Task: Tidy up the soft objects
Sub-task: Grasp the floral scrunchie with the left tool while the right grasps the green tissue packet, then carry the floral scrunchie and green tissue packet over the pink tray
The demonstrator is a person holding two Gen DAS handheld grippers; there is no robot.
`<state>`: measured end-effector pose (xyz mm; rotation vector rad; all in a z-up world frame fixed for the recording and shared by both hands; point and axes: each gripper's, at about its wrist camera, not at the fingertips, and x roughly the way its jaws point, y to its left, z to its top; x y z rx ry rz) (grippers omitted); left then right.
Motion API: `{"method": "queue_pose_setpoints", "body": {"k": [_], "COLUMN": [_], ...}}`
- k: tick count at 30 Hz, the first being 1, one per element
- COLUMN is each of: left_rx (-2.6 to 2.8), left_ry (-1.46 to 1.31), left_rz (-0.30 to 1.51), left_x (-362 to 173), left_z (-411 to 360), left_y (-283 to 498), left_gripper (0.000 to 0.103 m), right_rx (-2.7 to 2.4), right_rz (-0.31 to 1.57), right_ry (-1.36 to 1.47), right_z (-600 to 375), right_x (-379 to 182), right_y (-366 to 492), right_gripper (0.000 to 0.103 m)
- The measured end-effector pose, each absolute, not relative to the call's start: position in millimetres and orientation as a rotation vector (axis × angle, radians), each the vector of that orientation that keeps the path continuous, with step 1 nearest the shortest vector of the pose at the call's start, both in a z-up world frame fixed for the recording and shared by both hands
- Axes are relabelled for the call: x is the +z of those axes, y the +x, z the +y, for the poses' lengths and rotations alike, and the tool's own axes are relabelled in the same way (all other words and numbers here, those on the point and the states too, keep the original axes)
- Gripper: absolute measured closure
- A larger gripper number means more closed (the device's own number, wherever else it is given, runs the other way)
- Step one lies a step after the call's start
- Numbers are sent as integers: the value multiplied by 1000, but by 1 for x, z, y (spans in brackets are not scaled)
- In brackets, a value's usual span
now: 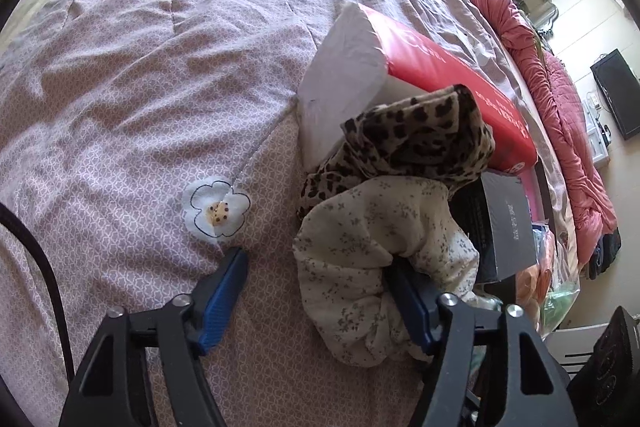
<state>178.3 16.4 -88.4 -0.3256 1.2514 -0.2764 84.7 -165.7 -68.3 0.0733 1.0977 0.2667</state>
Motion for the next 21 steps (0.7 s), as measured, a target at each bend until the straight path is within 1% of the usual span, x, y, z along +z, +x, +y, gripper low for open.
{"method": "queue_pose_setpoints", "body": {"k": [3,4,5,6,7,8,16,21], "left_rx": [-285,-289,-293,-300,-310,-319,-335,-334], "left_ry": [-371,-394,-404,-415,-421,-422,-381,-383], "left_rz": [1256,1256,1254,1257,1260,1263,1258,1247], "left_x": [-93,-93,-93,-92,-92,-91,-82,-75], "left_z": [21,22,23,22,21,19,16,27], "left_y": [179,179,179,179,179,178,158,137], "left_gripper": [44,51,64,71,84,89,95,96], "right_rx": [279,281,284,284,283,284,292,297], "right_rz": [1090,1088,1086,1086,1083,1080,1059,1053], "right_ry": [78,79,79,78,77,79,93,98], "right_z": [-165,-164,-164,-164,-164,-165,-165,-165], "right_x": [-64,-63,-62,-61,-59,-58,-50,-47], "right_y": [80,78,77,77,76,76,70,67], "right_gripper": [44,44,44,44,44,44,44,44]}}
